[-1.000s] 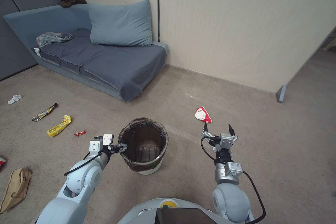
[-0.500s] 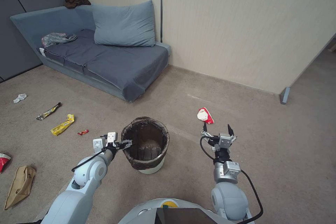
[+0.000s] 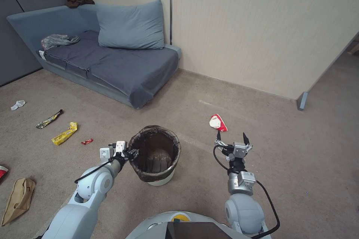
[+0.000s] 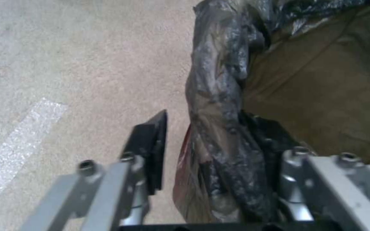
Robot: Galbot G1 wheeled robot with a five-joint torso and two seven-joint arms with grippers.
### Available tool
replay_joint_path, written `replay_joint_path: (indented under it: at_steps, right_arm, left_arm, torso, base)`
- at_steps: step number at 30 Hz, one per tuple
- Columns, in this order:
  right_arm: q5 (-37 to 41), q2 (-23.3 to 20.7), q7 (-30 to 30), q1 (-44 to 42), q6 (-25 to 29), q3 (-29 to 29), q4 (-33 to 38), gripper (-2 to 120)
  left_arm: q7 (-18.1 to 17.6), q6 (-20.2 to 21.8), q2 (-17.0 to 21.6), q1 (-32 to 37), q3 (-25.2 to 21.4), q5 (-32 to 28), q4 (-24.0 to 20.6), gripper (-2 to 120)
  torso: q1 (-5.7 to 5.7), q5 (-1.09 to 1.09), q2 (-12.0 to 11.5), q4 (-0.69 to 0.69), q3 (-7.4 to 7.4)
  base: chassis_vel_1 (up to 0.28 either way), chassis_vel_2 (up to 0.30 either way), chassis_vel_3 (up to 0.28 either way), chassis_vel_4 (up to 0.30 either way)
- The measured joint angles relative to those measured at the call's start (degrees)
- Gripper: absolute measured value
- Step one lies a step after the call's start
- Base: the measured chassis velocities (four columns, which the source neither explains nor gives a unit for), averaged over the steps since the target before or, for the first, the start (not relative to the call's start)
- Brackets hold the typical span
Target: Pick up the trash bin, then pick up the garbage from the floor and place it into the trash bin.
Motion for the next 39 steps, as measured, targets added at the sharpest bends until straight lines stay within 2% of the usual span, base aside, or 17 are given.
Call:
replay_joint_path:
  at_steps: [1,2,3,6,9,22,25,26,30,31,33,37,39]
  right_arm:
    - [-0.11,0.00,0.04,0.13,-0.03,-0.11,-0.12,100]
    - [-0.11,0.00,0.04,0.13,-0.03,-0.11,-0.12,100]
    - [-0.22,0.00,0.11,0.21,-0.06,-0.18,-0.27,100]
    - [-0.27,0.00,0.21,0.21,-0.09,0.05,-0.32,100]
    - [-0.26,0.00,0.24,0.25,-0.11,0.04,-0.32,100]
    - [-0.47,0.01,0.39,0.45,-0.30,0.13,-0.58,100]
    - [-0.40,0.00,0.39,0.54,-0.55,0.22,-0.35,100]
    - [-0.40,0.00,0.39,0.54,-0.55,0.22,-0.35,100]
    - [-0.27,0.00,0.39,0.52,-0.74,0.32,-0.12,100]
    - [-0.27,0.00,0.39,0.52,-0.74,0.32,-0.12,100]
    - [-0.23,0.01,0.38,0.50,-0.79,0.37,-0.05,100]
    - [-0.18,0.01,0.31,0.47,-0.77,0.40,0.14,100]
    - [-0.18,0.00,0.27,0.46,-0.68,0.41,0.16,100]
  left_arm:
    - [0.25,0.03,0.04,0.06,-0.24,0.26,-0.40,30]
    - [0.25,0.03,0.04,0.06,-0.24,0.26,-0.40,30]
    - [1.10,0.20,0.24,0.22,-0.60,0.53,-1.04,20]
    - [1.76,0.44,0.40,0.79,-1.33,1.34,-2.18,4]
    - [2.30,0.71,0.61,1.08,-1.78,2.02,-3.20,0]
    - [2.97,0.59,0.90,1.42,-3.86,0.77,-11.47,0]
    - [2.15,0.54,1.18,1.59,-4.82,0.08,-16.84,0]
    - [2.15,0.54,1.18,1.59,-4.82,0.08,-16.84,0]
    - [0.43,0.47,2.14,2.44,-6.96,-1.14,-24.64,0]
    - [0.43,0.47,2.14,2.44,-6.96,-1.14,-24.64,0]
    - [-0.04,0.46,2.39,3.27,-7.79,-1.34,-28.05,0]
    - [-0.71,0.40,2.29,4.20,-8.60,-1.12,-31.48,0]
    - [-0.92,0.41,2.23,4.38,-8.71,-0.92,-31.58,0]
  torso:
    - [0.00,-0.03,-0.01,-0.03,0.01]
    - [0.00,-0.03,-0.01,-0.03,0.01]
    - [0.01,-0.06,-0.02,-0.05,0.02]
    - [0.01,-0.05,-0.02,-0.03,0.04]
    - [0.01,-0.05,-0.03,-0.01,0.04]
    - [0.01,0.01,-0.03,0.00,0.01]
    - [0.01,0.01,-0.02,0.00,0.01]
    - [0.01,0.01,-0.02,0.00,0.01]
    - [0.01,0.02,-0.02,-0.01,0.01]
    - [0.01,0.02,-0.02,-0.01,0.01]
    - [0.01,0.02,-0.02,0.00,0.01]
    - [0.01,0.04,-0.02,-0.01,0.00]
    - [0.01,0.02,-0.02,-0.01,0.01]
  base:
    - [0.000,0.000,0.000,0.000]
    - [0.000,0.000,0.000,0.000]
    - [0.000,0.000,0.000,0.000]
    - [0.000,0.000,0.000,0.000]
    - [0.000,0.000,0.000,0.000]
    - [0.000,0.000,0.000,0.000]
    - [0.000,0.000,0.000,0.000]
    - [0.000,0.000,0.000,0.000]
    - [0.000,0.000,0.000,0.000]
    - [0.000,0.000,0.000,0.000]
    - [0.000,0.000,0.000,0.000]
    - [0.000,0.000,0.000,0.000]
    - [0.000,0.000,0.000,0.000]
